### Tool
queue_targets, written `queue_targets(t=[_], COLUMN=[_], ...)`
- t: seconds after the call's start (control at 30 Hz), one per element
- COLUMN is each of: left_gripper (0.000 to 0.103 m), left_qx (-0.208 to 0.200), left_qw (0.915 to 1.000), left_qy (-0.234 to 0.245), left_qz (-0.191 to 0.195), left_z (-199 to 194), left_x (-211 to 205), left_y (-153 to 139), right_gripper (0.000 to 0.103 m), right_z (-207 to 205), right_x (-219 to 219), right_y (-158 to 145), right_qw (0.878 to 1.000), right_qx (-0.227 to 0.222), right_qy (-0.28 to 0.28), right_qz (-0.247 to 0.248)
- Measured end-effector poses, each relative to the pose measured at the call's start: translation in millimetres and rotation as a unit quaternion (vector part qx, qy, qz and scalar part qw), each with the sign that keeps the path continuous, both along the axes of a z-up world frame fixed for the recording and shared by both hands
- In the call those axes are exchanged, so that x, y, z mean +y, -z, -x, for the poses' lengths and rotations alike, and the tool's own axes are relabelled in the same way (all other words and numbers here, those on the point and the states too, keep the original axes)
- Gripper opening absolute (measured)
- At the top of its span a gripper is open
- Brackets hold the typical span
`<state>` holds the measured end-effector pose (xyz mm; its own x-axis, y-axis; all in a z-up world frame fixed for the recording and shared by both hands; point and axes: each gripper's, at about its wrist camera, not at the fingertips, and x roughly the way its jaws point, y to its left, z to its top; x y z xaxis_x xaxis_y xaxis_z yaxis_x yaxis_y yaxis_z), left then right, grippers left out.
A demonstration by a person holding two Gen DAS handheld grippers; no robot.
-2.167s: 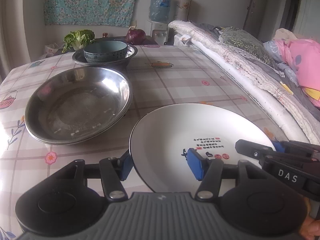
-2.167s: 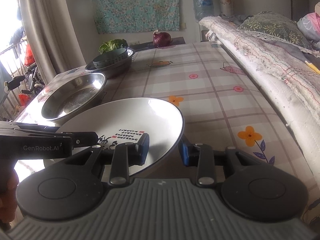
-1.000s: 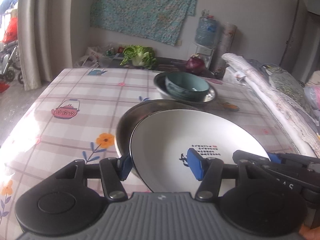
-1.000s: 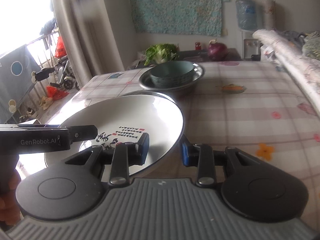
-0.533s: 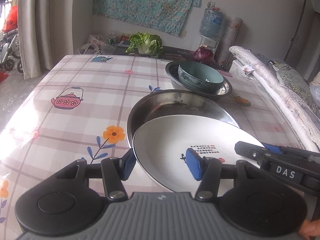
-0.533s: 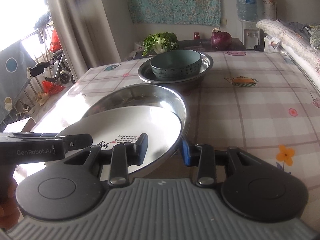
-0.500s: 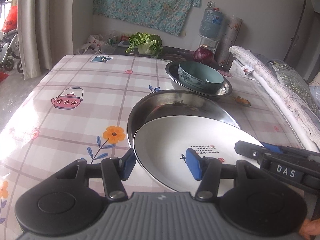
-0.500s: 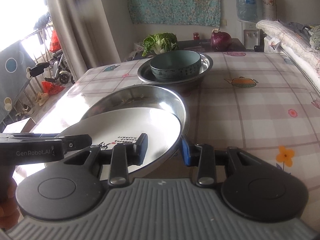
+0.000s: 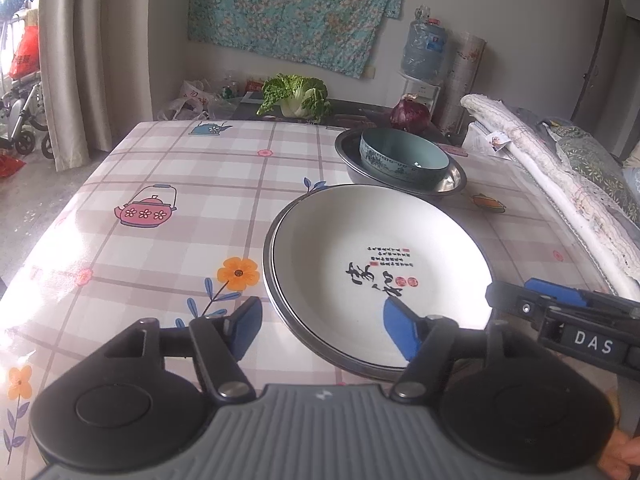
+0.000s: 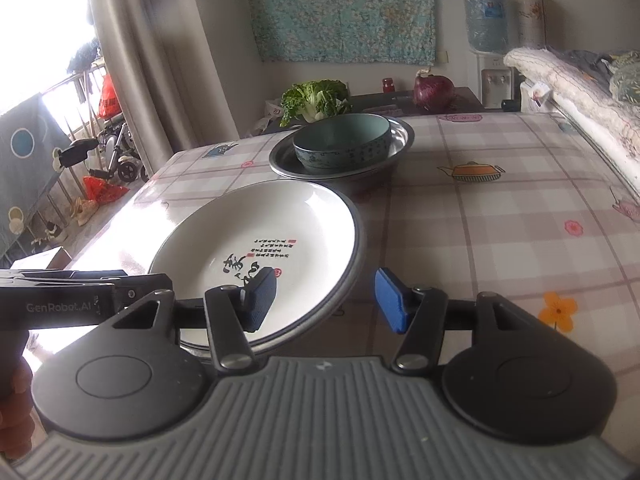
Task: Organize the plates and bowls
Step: 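Move both tools to the steel bowl holding the teal bowl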
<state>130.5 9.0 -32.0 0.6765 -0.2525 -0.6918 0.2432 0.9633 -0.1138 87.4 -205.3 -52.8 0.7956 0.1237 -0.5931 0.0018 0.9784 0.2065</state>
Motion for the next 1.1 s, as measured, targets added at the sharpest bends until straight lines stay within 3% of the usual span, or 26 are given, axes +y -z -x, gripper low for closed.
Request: queue_targets(t=[0.27,0.43,0.8,0.9,1.1], left_gripper=[0.083,0.091,0.092,0.089,0.066], left_qx=[-0.007,-0.017,-0.033,-0.026,0.014], left_qw=[0.9998,0.9995,0.9987,0.9989,0.9981], left_qy=[0.012,0.021,0.037,0.04,0.052], left_qz=[-0.017,-0.014,-0.012,-0.005,0.028], left_z=[0.9,-11.8,-89.4,-117.4,-170.3], left_x=[-10.3,-12.6,-27.8,-32.1,-40.6], left_y=[-11.5,-30.2,-52.7,-50.0,-37.1], right_gripper=[0.058,0.071,0.076,0.076,0.065], right_z=[11.4,5.8,-58.6,-82.8,-135.2], right_x=[-13.3,-31.5,-75.6,-85.3,-105.3], right_y=[-1.7,-12.8,-43.0,-45.0,-36.7], right_qw=[1.0,1.0,0.999,0.999,0.998], right_qx=[0.003,0.002,-0.001,0.0,0.014], right_qy=[0.005,0.004,0.006,0.006,0.01], right_qz=[-0.019,-0.026,-0.049,-0.052,-0.067])
